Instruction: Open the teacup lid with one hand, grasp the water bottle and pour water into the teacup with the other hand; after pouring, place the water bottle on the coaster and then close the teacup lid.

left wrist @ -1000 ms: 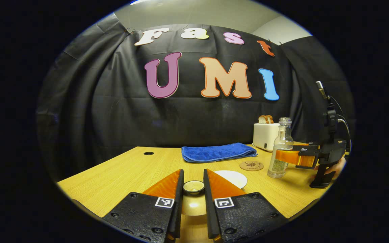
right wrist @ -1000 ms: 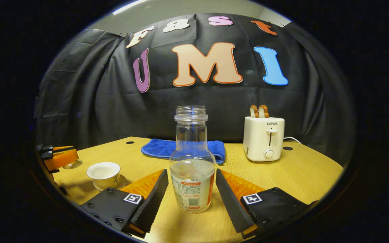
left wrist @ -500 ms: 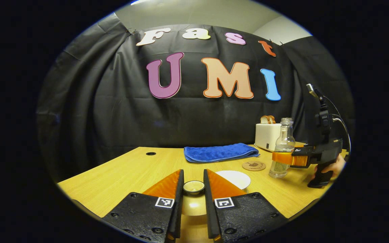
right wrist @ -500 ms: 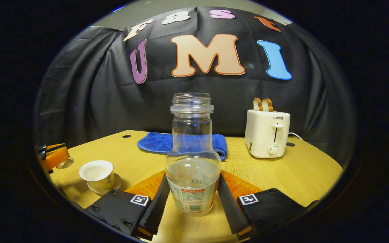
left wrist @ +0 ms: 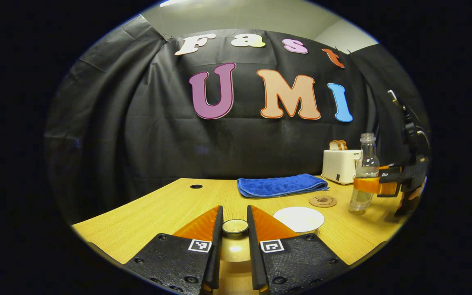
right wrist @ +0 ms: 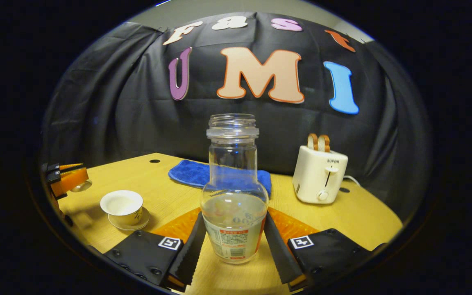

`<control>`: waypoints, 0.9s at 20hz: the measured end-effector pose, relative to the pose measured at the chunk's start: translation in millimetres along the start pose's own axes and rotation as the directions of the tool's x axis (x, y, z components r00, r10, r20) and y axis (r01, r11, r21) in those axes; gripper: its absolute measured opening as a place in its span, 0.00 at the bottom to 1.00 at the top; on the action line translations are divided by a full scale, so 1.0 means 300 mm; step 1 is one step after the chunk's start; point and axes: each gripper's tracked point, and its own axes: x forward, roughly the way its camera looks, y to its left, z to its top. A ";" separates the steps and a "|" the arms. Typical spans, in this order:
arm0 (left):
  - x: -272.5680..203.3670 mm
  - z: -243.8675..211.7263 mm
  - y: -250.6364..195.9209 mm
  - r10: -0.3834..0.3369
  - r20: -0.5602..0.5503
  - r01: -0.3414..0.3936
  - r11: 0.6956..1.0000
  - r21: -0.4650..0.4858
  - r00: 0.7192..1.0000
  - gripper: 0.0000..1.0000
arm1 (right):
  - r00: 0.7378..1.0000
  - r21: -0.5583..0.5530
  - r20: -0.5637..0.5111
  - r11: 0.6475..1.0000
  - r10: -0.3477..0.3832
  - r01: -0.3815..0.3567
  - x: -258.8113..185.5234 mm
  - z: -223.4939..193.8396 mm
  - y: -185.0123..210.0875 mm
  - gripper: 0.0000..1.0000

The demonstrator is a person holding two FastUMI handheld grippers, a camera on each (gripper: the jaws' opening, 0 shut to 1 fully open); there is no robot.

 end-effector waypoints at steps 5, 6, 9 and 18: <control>0.003 0.001 0.003 0.005 0.000 -0.005 1.000 -0.001 1.000 0.29 | 0.999 -0.281 0.047 0.959 -0.006 0.019 -0.015 0.108 0.045 0.81; 0.001 0.001 0.007 0.008 0.000 -0.008 1.000 -0.001 1.000 0.29 | 0.999 -0.338 0.046 0.941 -0.004 0.019 -0.013 0.102 0.063 0.81; 0.003 0.001 0.004 0.008 -0.001 -0.008 1.000 -0.001 1.000 0.29 | 1.000 -0.465 0.008 0.885 0.019 -0.013 0.012 0.037 0.137 0.80; 0.002 0.001 0.013 0.016 0.000 -0.016 1.000 -0.001 1.000 0.29 | 0.998 -0.723 -0.053 0.689 0.019 -0.051 0.088 -0.073 0.209 0.81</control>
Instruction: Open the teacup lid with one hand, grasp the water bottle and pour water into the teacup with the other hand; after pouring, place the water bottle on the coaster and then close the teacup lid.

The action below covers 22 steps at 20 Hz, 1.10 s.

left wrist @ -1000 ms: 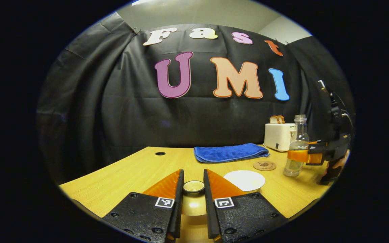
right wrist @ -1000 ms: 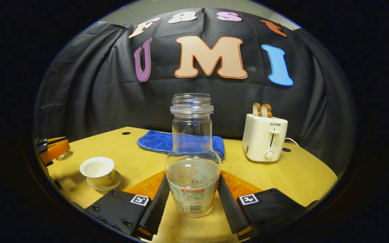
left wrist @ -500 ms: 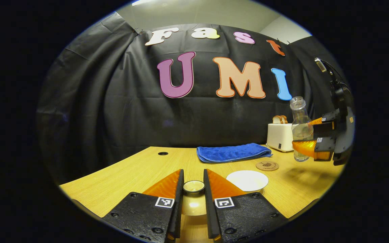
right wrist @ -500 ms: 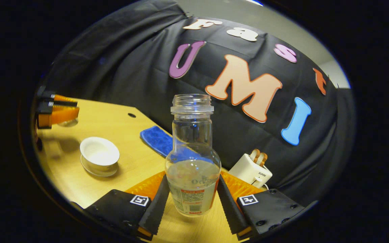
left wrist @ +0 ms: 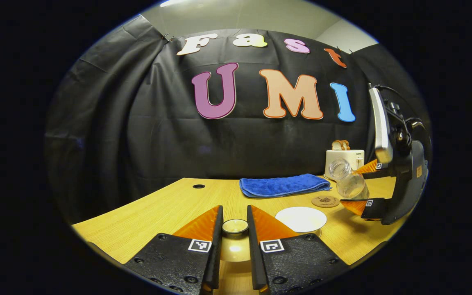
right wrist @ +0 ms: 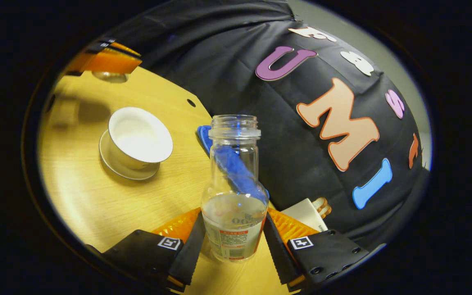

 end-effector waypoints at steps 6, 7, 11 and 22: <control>0.002 -0.003 -0.001 0.002 0.000 -0.002 1.000 0.000 1.000 0.29 | 1.000 -0.187 -0.012 0.982 0.007 -0.009 0.020 0.004 0.030 0.80; 0.000 -0.001 0.000 0.003 0.000 -0.003 1.000 0.000 1.000 0.29 | 1.000 -0.220 -0.017 0.975 0.006 -0.009 0.022 -0.002 0.034 0.81; 0.000 -0.002 0.003 0.005 0.001 -0.005 1.000 0.000 1.000 0.29 | 1.000 -0.332 0.005 0.943 -0.018 0.019 0.020 0.009 0.028 0.80; 0.000 -0.004 0.005 0.009 0.002 -0.009 1.000 0.000 1.000 0.29 | 0.996 -0.557 0.081 0.827 -0.035 0.074 0.018 0.087 0.029 0.81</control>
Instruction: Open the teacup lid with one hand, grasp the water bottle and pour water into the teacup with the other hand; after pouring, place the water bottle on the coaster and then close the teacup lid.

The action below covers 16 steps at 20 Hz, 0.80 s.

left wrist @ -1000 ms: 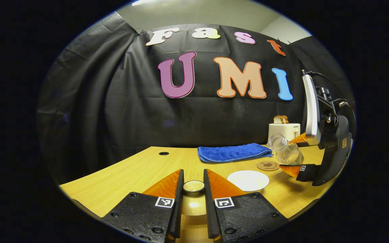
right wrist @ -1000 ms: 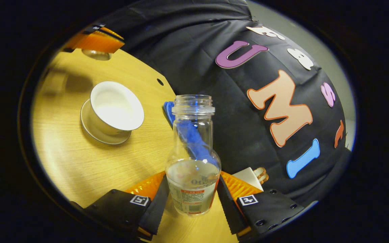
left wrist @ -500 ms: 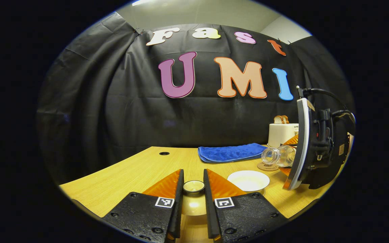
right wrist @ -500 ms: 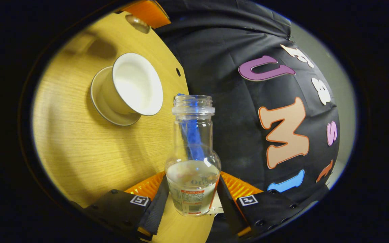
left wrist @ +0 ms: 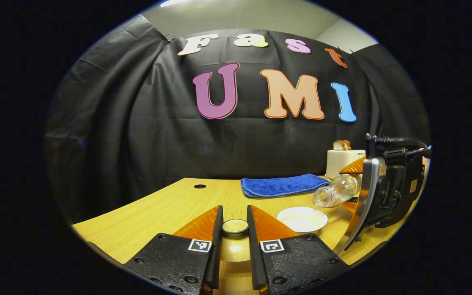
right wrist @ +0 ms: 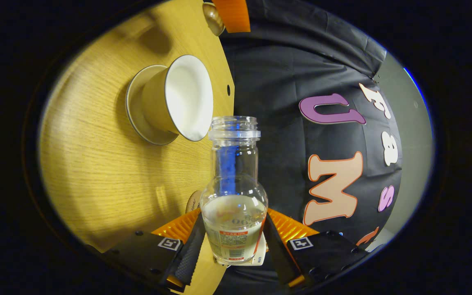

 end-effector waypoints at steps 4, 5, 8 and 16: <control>-0.001 -0.001 -0.001 0.000 0.000 0.000 1.000 -0.001 1.000 0.29 | 1.000 -0.067 0.017 0.997 -0.025 0.026 -0.007 0.014 -0.022 0.80; 0.001 0.000 -0.002 0.000 0.000 0.000 1.000 -0.001 1.000 0.29 | 0.999 -0.082 0.024 0.996 -0.032 0.034 -0.003 0.019 -0.027 0.80; 0.003 0.000 -0.002 0.000 0.000 0.000 1.000 0.000 1.000 0.29 | 0.997 -0.140 0.044 0.987 -0.068 0.074 -0.022 0.031 -0.065 0.79; 0.002 -0.003 0.000 0.003 0.000 -0.003 1.000 -0.001 1.000 0.29 | 0.990 -0.218 0.071 0.967 -0.120 0.132 -0.025 0.035 -0.144 0.79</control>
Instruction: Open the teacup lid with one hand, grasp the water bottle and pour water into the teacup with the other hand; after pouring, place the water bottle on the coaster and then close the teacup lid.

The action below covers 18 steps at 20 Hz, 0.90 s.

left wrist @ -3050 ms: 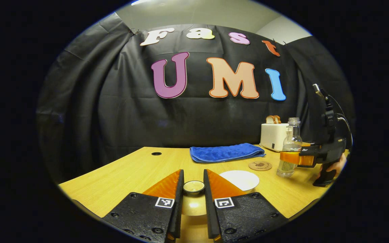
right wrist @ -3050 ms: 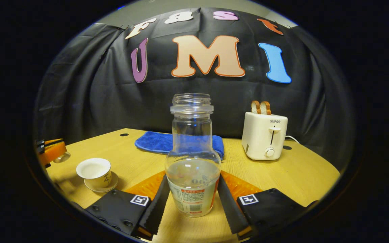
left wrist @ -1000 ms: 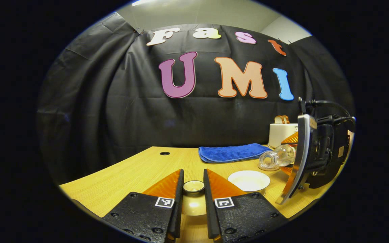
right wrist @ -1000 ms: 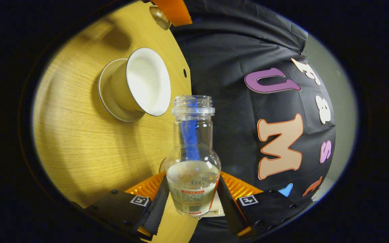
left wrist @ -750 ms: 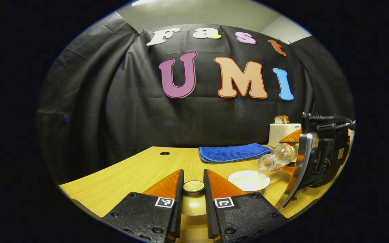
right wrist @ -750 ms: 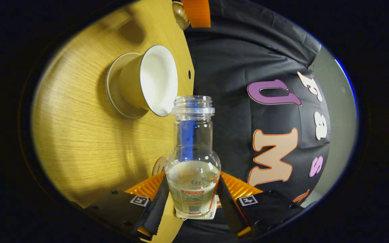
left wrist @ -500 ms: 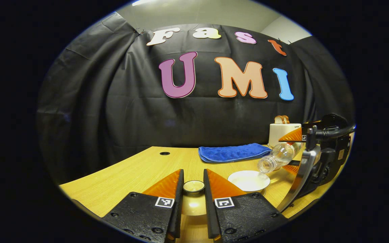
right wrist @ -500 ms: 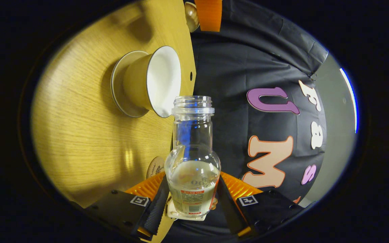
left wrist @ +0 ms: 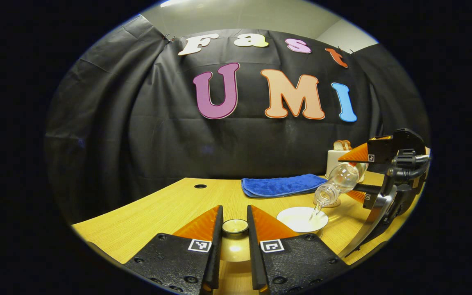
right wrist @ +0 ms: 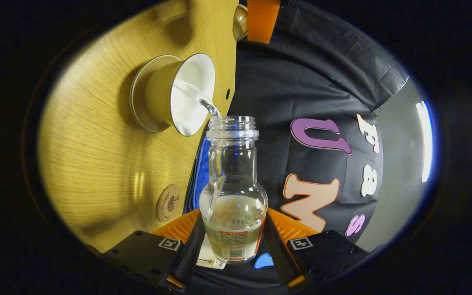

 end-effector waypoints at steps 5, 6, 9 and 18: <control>0.000 0.003 0.000 0.000 0.000 0.000 1.000 0.000 1.000 0.29 | 0.999 -0.025 0.013 0.999 -0.034 0.034 0.003 -0.004 -0.064 0.80; -0.001 0.001 0.000 0.000 0.000 0.000 1.000 0.000 1.000 0.29 | 0.999 -0.035 0.015 0.998 -0.048 0.049 0.004 -0.003 -0.084 0.80; -0.001 0.002 0.000 0.000 0.001 0.000 1.000 0.000 1.000 0.29 | 0.996 -0.061 0.024 0.994 -0.085 0.087 0.000 -0.005 -0.134 0.81; -0.001 0.002 0.000 0.000 0.000 0.000 1.000 0.000 1.000 0.29 | 0.988 -0.145 0.038 0.978 -0.147 0.151 -0.002 -0.009 -0.185 0.80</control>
